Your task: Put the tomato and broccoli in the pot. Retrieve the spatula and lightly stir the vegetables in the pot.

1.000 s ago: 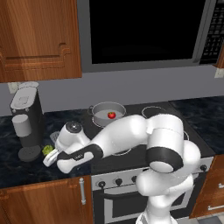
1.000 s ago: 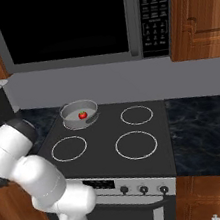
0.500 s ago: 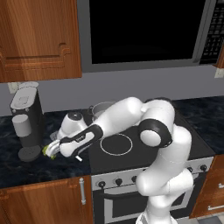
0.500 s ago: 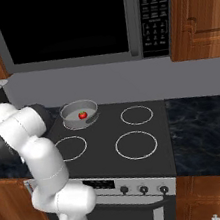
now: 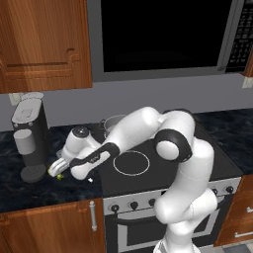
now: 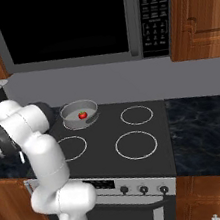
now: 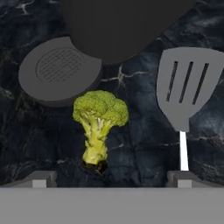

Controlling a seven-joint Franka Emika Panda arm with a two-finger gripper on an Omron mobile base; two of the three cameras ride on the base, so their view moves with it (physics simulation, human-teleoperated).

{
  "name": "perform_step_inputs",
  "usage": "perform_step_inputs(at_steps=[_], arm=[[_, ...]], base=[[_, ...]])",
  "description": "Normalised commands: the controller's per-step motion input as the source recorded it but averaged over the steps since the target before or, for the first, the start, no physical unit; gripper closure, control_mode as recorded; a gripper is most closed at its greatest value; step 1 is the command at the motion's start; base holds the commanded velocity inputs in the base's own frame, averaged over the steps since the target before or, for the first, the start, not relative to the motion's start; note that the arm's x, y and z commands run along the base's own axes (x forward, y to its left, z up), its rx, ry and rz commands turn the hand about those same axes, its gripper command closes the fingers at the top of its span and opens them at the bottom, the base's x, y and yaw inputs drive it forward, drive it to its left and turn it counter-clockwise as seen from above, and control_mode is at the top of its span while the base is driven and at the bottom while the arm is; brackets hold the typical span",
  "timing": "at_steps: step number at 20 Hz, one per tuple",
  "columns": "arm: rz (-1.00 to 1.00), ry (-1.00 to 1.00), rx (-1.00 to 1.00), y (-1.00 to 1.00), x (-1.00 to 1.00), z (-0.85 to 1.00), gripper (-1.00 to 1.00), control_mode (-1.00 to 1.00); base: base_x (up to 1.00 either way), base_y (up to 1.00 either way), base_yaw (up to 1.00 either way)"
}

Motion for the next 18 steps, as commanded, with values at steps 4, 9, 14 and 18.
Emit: perform_step_inputs(at_steps=[4,9,14,18], arm=[[0.00,-0.01,0.00,0.21,0.00,-0.02,-1.00,-1.00],[0.00,0.00,0.00,0.16,0.00,0.00,-1.00,-1.00],[0.00,0.00,0.00,0.06,0.00,-0.01,-1.00,-1.00],[0.00,0.00,0.00,0.00,0.00,-0.25,-1.00,-1.00]], base=[[0.00,0.00,0.00],[0.00,0.00,0.00],[0.00,0.00,0.00],[0.00,0.00,0.00]])
